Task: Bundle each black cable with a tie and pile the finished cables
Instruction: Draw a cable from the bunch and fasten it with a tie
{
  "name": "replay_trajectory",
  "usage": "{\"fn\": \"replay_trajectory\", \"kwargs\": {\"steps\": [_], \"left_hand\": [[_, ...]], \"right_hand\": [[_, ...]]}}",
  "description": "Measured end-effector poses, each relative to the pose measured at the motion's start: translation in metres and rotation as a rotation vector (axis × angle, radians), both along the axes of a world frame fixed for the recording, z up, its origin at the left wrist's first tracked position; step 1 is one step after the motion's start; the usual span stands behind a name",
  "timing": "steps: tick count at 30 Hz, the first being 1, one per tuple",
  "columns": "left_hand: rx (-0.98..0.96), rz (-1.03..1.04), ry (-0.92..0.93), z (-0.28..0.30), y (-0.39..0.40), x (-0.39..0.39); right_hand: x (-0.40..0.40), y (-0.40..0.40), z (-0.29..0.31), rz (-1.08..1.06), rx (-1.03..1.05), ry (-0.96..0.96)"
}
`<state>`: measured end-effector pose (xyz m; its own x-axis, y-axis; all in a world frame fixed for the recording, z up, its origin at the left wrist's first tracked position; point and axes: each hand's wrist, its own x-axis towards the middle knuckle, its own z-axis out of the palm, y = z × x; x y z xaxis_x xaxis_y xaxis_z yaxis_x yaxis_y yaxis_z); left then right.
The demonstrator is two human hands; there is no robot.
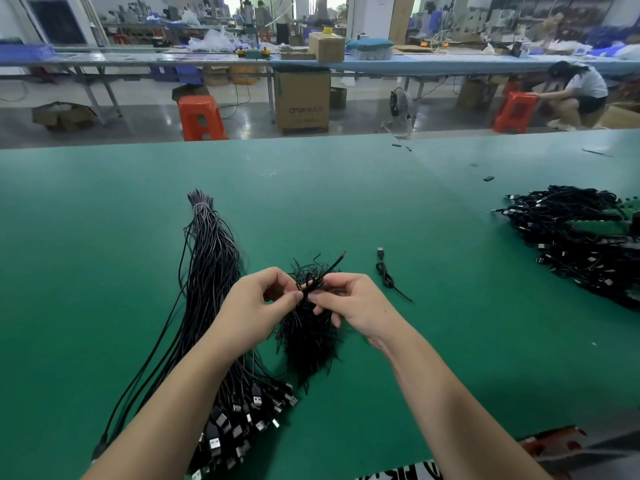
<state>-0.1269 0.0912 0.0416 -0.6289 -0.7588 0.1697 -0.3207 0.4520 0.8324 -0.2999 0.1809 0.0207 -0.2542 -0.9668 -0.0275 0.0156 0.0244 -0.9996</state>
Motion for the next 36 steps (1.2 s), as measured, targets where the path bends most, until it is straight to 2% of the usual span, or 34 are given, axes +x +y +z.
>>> {"fn": "replay_trajectory", "kwargs": {"steps": [5,7,12,14,16,22,26,31,34,36], "left_hand": [[0.165,-0.054,0.075,0.0,0.001,0.002],[0.126,-0.075,0.089,0.0,0.001,0.004],[-0.457,-0.089,-0.026,0.0,0.005,0.006],[-0.602,-0.12,-0.058,-0.002,0.006,0.005],[-0.655,-0.11,-0.069,-0.005,0.008,0.004],[-0.469,-0.005,-0.022,-0.003,0.016,0.0],[-0.157,0.082,0.074,0.0,0.016,-0.003],[0.177,0.08,0.178,-0.001,0.013,-0.007],[0.184,0.058,0.196,-0.003,0.014,-0.006],[0.097,0.046,0.17,-0.004,0.015,-0.005]], "right_hand": [[-0.001,0.001,0.001,0.032,0.031,0.106],[-0.002,0.002,0.002,0.047,0.047,0.122],[0.002,0.001,0.0,0.02,0.086,0.085],[0.0,0.001,0.0,-0.006,0.083,0.056],[0.0,0.001,-0.001,-0.003,0.082,0.024],[0.002,0.003,0.0,0.001,0.042,-0.061],[0.0,0.007,0.002,0.058,-0.038,-0.122],[0.002,0.01,0.001,0.062,-0.102,-0.057],[0.002,0.009,-0.002,-0.006,-0.084,0.045],[0.002,0.007,-0.003,-0.065,-0.051,0.104]]}}
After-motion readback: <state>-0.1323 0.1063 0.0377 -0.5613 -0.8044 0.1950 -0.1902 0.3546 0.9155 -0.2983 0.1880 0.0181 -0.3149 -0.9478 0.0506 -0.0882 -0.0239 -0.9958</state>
